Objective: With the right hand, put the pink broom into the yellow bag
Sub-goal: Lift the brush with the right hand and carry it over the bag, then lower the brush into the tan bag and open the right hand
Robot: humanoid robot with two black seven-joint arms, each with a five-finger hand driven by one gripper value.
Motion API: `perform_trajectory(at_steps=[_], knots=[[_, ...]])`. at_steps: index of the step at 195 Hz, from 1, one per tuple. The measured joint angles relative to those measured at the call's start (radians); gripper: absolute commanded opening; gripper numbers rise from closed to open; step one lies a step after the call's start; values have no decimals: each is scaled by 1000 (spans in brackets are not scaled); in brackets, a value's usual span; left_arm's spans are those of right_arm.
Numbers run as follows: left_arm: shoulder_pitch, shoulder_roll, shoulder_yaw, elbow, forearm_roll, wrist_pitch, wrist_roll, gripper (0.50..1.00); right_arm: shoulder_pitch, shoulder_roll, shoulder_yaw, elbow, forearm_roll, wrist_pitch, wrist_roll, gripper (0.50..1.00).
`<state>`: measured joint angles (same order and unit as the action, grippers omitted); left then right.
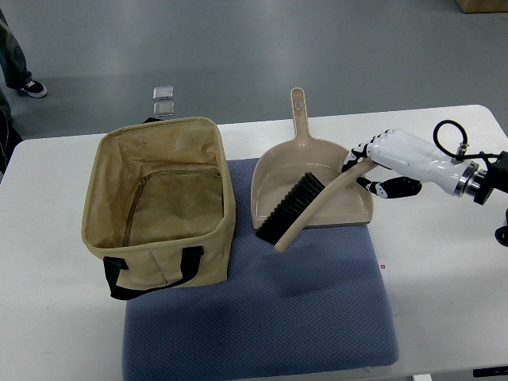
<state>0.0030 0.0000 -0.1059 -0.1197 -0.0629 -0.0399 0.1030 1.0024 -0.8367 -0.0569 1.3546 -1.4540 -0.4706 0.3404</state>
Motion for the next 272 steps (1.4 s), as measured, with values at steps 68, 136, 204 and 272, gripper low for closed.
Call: perform_trajectory(at_steps=[68, 136, 204, 272], knots=[[0, 0, 0, 0, 0, 0, 0, 1000, 263, -38, 55, -40, 104, 95, 8, 500], [0, 0, 0, 0, 0, 0, 0, 1000, 370, 208, 80, -92, 59, 132, -7, 500], [0, 0, 0, 0, 0, 0, 0, 1000, 320, 432, 80, -145, -35, 118, -20, 588], [0, 0, 0, 0, 0, 0, 0, 1000, 263, 445, 118, -160, -30, 124, -17, 860]])
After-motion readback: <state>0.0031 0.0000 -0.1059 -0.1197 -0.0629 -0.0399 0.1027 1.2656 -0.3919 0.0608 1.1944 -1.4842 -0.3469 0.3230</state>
